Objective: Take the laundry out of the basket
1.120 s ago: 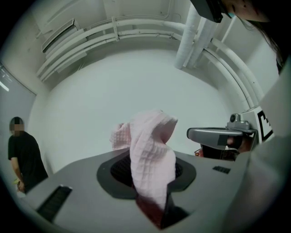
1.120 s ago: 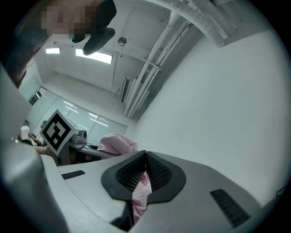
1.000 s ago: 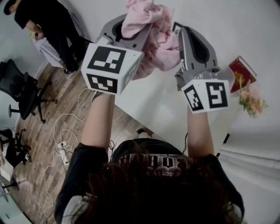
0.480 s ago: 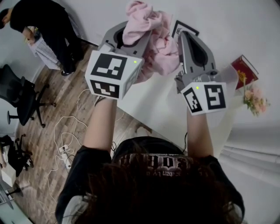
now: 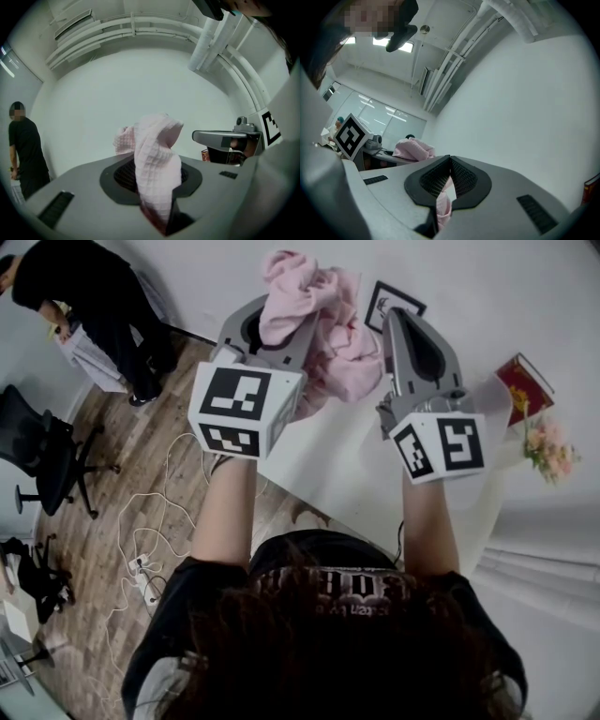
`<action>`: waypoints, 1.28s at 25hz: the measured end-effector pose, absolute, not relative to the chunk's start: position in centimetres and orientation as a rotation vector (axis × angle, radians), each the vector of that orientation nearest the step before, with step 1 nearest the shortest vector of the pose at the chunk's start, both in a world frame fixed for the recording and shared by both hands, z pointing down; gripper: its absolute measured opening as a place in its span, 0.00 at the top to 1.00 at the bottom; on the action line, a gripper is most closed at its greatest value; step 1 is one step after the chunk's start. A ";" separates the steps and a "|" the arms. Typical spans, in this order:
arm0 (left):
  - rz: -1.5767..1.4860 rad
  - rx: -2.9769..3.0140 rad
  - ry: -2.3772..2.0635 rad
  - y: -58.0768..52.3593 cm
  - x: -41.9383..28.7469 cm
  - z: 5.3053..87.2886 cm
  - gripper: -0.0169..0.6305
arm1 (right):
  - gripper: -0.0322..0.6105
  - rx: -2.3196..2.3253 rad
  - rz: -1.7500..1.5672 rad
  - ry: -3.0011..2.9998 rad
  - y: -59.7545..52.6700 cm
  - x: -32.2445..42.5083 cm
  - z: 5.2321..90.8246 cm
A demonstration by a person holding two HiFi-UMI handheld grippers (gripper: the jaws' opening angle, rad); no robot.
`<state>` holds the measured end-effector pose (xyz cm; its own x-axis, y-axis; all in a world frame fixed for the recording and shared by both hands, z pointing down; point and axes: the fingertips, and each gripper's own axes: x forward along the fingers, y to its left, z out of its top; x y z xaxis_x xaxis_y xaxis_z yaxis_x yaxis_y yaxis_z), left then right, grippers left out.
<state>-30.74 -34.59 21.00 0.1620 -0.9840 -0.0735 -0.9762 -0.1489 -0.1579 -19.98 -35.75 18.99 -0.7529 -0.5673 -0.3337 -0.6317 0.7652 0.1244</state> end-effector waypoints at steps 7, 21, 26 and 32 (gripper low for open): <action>0.021 -2.227 1.942 -34.2 -30.8 21.2 0.79 | 0.91 -0.933 0.332 2.697 -35.9 -20.8 19.5; 0.026 -2.202 1.995 -34.9 -31.3 23.4 0.79 | 0.91 -0.959 0.332 2.705 -37.1 -21.7 20.5; 0.024 -2.210 1.998 -35.0 -31.6 23.6 0.79 | 0.91 -0.972 0.344 2.706 -37.2 -22.0 20.7; 0.019 -2.211 1.995 -35.0 -31.6 23.5 0.79 | 0.91 -0.959 0.323 2.722 -37.4 -22.2 21.1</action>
<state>-31.59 -34.96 23.53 0.1081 -0.9871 -0.1184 -0.9891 -0.0948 -0.1128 -22.18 -37.44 21.07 -0.7571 -0.5840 -0.2928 -0.6363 0.7608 0.1278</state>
